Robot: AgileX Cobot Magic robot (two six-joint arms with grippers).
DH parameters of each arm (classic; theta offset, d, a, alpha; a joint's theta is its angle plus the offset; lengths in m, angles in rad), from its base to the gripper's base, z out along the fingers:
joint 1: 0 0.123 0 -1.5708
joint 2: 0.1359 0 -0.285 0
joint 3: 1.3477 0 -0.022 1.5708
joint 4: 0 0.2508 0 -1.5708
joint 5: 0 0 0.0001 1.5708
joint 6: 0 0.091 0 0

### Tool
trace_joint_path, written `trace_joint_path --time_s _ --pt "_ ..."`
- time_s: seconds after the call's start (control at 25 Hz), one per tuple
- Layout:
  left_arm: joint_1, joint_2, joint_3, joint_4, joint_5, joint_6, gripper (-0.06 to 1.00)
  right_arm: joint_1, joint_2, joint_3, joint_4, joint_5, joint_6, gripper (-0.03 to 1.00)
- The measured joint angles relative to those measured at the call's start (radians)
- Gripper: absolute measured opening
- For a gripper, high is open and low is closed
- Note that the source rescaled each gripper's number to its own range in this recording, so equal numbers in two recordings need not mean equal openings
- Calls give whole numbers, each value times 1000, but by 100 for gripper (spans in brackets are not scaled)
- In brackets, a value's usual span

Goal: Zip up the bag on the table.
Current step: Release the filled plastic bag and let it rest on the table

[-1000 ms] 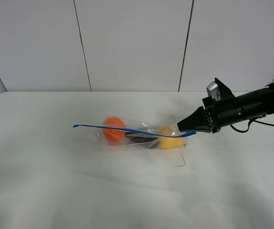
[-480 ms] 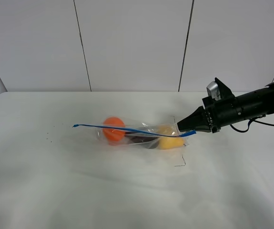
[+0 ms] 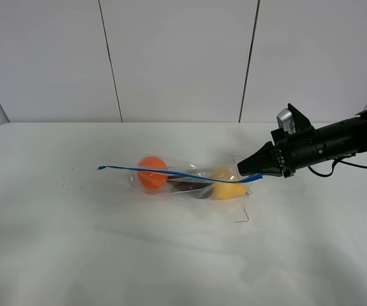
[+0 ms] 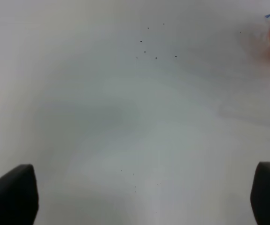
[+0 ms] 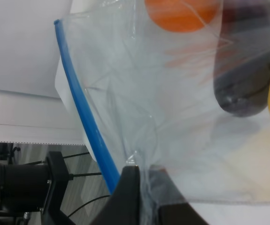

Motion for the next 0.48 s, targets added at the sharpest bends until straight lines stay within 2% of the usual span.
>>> trace_joint_path --time_s 0.48 --pt "0 0 0 0 0 0 94 0 0 0 4 0 0 0"
